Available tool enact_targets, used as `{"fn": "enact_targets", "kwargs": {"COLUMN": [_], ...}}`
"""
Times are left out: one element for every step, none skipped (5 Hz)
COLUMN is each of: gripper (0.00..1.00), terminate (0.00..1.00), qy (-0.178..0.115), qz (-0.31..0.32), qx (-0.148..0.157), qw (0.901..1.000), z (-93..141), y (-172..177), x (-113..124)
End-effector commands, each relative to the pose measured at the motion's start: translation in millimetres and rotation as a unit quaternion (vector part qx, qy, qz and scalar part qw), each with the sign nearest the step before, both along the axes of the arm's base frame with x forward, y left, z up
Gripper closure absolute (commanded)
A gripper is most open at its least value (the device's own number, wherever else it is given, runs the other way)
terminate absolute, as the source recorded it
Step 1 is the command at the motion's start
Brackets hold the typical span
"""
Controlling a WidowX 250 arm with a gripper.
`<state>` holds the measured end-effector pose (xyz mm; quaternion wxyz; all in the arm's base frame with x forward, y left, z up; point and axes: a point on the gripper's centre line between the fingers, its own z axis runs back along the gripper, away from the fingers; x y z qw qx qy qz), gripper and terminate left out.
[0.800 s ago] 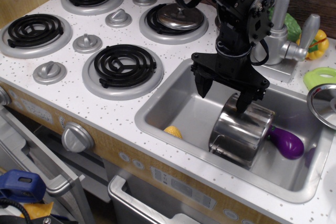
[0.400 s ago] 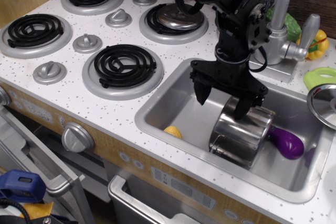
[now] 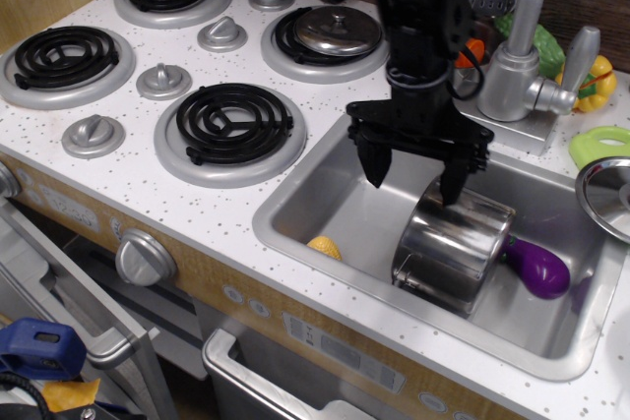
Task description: Flip pot upright in sink
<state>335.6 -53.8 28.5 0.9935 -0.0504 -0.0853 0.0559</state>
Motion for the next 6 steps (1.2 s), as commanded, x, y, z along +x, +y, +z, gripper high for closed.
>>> {"fn": "enact_targets", "kwargs": {"gripper": [0.0,0.0,0.0,0.0,0.0,0.0], "terminate": [0.0,0.0,0.0,0.0,0.0,0.0], "qy": [-0.079,-0.098,-0.107,-0.127,-0.128,-0.128], "qz": [0.027,0.046,0.051,0.059,0.072,0.078], "qx": [-0.078,-0.115,-0.128,-0.18,-0.211,-0.241], "qw": [0.9935,0.9874,0.9847,0.9736,0.9664,0.9589], "z": [24,18,15,4,-4,-7], "y": [6,6,8,16,9,6], "x": [8,5,3,1,2,3]}}
